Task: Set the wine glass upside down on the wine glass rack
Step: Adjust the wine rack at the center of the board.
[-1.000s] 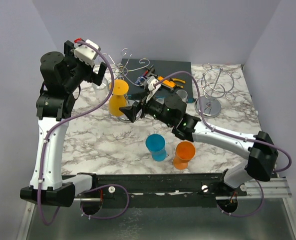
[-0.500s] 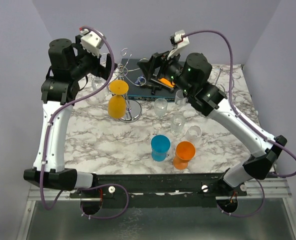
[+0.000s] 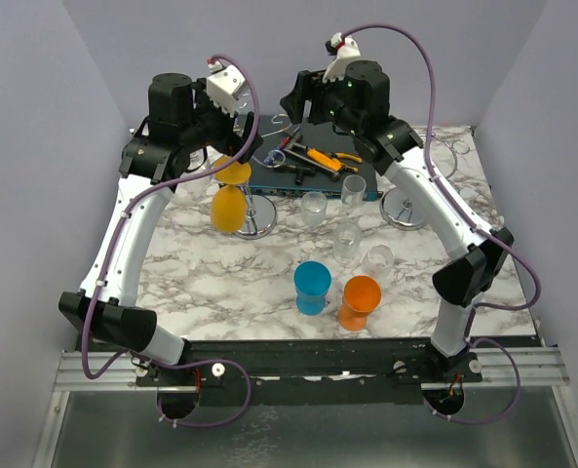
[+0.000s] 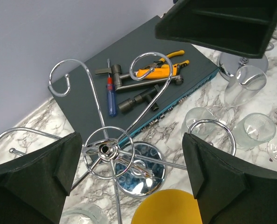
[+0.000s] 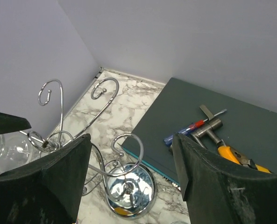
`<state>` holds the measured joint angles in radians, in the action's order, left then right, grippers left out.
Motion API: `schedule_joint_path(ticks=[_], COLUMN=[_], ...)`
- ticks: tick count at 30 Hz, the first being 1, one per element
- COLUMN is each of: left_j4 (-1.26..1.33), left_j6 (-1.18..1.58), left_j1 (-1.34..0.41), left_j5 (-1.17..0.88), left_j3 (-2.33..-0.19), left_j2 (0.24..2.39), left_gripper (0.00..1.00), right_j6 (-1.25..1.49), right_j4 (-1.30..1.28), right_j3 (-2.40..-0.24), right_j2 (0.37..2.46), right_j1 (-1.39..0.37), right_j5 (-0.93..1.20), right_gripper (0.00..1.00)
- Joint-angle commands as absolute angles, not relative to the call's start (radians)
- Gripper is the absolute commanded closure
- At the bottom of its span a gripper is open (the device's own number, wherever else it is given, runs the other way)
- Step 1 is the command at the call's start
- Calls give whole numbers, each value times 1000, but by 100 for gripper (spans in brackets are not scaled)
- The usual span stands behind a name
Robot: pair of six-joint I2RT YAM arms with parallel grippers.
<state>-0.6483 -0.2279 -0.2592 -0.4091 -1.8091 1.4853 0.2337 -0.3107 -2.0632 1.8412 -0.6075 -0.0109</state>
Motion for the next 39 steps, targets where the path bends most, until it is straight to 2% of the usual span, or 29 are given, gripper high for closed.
schedule_joint_path(ticks=[1, 9, 15, 19, 25, 32, 39], left_j4=[-637, -566, -561, -554, -552, -551, -548], left_j6=[-206, -183, -171, -172, -173, -183, -193], left_j1=[-273, -273, -273, -273, -273, -273, -272], left_j5=[-301, -216, -222, -213, -210, -193, -162], left_j3=[-1837, -1766, -1760, -1756, -1745, -1726, -1745], left_j2=[1499, 1472, 1489, 1489, 1486, 1484, 1492], left_gripper=[6, 10, 17, 25, 33, 36, 44], right_j6=[283, 325, 345, 360, 377, 405, 430], right_j4=[-407, -420, -434, -430, -413, -388, -369], right_j3=[-2157, -2213, -2229, -2202, -2151, -2101, -2058], right_j2=[1921, 2006, 2024, 2021, 2005, 1984, 1964], right_j1=[-557, -532, -532, -531, -532, -533, -540], right_j5=[112, 219, 257, 281, 315, 333, 336], right_gripper=[26, 31, 39, 48, 72, 82, 94])
